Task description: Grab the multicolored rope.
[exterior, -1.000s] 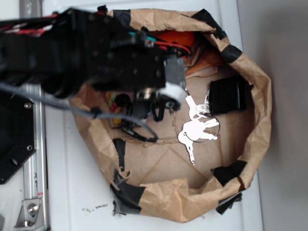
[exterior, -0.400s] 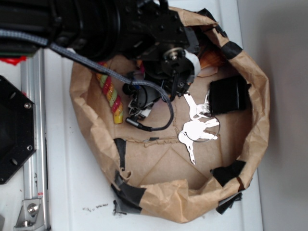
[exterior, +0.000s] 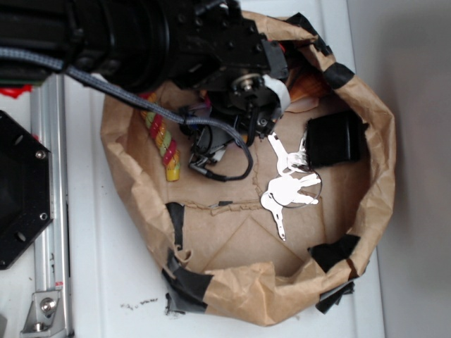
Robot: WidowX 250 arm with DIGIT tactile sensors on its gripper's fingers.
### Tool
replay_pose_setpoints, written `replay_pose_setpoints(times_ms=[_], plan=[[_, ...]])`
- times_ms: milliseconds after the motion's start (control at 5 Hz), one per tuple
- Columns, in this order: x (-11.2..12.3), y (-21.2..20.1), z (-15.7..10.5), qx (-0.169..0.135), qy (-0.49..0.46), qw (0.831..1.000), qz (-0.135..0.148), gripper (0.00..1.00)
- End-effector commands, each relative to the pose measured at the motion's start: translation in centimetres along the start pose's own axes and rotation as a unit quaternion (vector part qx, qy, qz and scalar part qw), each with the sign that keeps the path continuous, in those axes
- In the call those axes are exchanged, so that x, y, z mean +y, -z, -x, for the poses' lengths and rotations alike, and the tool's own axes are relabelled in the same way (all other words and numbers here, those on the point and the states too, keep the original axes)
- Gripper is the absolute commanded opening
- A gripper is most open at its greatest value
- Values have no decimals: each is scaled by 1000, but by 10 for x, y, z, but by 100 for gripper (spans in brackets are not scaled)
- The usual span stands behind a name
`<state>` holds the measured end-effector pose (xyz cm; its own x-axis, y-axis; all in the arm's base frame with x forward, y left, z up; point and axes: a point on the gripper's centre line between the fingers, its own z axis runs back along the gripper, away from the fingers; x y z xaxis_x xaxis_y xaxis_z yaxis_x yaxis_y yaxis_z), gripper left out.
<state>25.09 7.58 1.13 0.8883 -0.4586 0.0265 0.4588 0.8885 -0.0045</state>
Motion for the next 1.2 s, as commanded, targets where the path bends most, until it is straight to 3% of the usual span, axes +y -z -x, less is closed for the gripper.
replay_pose_setpoints(times_ms=[0,200,400,600,800,1000], plan=[[2,21,13,4,-23,996,-82,0],[6,31,18,-17,-39,997,-69,0],[5,28,20,-19,-44,997,-69,0],[7,26,23,-23,-57,997,-42,0],[10,22,24,-30,-69,997,-33,0],[11,12,25,-38,-81,995,-43,0]])
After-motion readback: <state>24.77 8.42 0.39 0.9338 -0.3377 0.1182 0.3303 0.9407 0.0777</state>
